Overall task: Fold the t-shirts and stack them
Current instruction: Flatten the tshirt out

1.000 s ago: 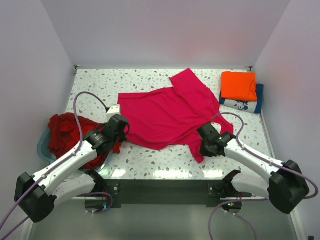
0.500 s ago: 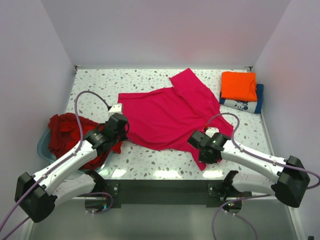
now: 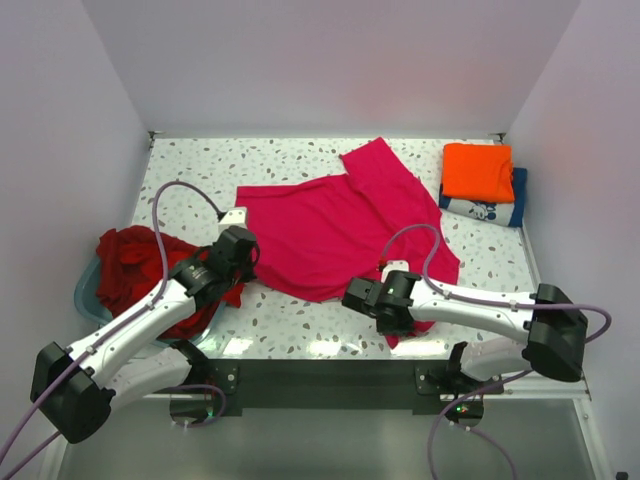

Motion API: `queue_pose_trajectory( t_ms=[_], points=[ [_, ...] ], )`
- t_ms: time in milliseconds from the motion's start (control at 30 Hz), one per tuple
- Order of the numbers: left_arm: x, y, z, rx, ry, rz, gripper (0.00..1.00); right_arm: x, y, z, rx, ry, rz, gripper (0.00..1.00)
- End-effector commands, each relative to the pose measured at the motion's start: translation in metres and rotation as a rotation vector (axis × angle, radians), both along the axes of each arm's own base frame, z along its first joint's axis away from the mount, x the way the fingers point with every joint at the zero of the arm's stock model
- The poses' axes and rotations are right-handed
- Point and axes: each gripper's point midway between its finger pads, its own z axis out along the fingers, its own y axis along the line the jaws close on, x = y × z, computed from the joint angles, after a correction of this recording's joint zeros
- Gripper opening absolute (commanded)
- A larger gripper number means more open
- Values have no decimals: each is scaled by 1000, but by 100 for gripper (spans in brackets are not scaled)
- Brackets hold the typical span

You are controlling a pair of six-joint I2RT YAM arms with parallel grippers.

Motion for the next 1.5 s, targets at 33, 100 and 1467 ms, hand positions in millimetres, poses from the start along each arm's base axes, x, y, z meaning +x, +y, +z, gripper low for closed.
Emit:
queue_pose_trajectory(
  t_ms=[33,100,1467],
  points=[
    [9,-3,8,-15,-35,-8,0,-5,14,20,38,-20,-1,14],
    [9,-3,8,-14,-35,-7,0,-8,18,21,59,-12,9,39],
    [9,5,4,30,-10,20,0,143,-69,-62,145,20,-247,86]
  ],
)
